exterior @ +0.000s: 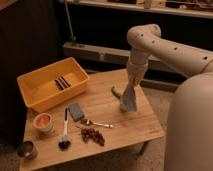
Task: Place towel in plastic cup
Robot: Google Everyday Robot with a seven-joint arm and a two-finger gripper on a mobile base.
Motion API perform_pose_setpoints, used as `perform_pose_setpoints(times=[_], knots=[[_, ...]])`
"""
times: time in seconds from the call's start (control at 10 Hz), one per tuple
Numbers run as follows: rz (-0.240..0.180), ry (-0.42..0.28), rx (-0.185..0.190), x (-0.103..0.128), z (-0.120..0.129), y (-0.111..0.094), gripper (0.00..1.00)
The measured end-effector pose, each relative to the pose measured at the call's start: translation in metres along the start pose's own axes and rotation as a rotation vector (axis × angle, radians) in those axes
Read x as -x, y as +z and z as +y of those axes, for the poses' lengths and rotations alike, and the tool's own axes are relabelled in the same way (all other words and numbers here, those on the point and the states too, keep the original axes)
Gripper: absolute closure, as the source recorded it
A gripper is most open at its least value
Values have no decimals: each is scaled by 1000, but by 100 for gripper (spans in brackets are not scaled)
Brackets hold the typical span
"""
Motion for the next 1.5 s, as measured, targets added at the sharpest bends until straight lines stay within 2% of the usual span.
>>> perform_pose_setpoints(times=[0.3, 0.8, 1.3, 1.5], knots=[[2, -10, -29, 7, 6, 8, 100], [25, -23, -86, 8, 18, 36, 100], [35, 18, -87, 6, 12, 58, 100], [51, 44, -82, 3, 5, 72, 100]])
